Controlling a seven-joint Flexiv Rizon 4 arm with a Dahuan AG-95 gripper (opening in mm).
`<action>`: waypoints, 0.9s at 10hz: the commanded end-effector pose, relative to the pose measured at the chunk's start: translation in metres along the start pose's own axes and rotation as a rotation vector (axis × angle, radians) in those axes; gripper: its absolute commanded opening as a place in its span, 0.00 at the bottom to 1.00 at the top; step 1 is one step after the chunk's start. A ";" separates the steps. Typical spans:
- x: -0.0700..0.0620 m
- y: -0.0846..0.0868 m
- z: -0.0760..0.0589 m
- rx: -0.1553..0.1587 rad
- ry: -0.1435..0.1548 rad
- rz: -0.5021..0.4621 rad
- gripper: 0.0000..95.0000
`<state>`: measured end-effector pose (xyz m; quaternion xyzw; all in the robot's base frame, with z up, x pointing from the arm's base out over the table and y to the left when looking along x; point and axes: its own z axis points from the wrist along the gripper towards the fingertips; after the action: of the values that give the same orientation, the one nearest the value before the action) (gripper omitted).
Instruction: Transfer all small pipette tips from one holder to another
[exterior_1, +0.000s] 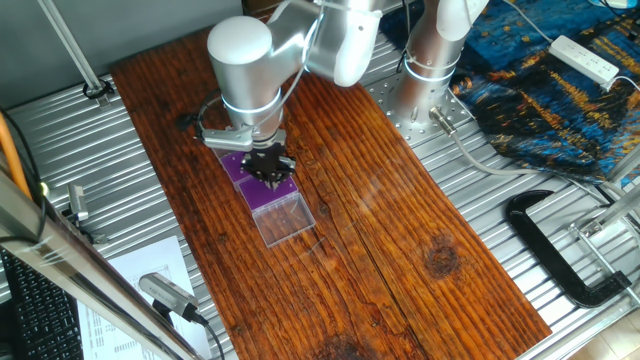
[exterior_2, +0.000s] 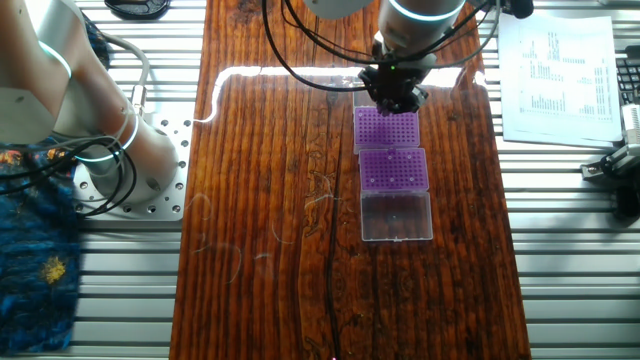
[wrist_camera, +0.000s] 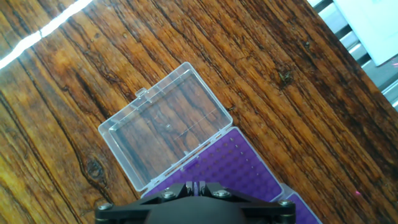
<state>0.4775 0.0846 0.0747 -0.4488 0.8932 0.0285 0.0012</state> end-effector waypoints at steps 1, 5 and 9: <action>-0.001 0.001 0.001 0.003 0.005 0.003 0.00; -0.001 0.001 0.003 0.005 0.007 0.002 0.00; -0.001 0.001 0.004 0.003 0.004 0.005 0.00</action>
<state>0.4777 0.0864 0.0722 -0.4467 0.8943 0.0261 -0.0002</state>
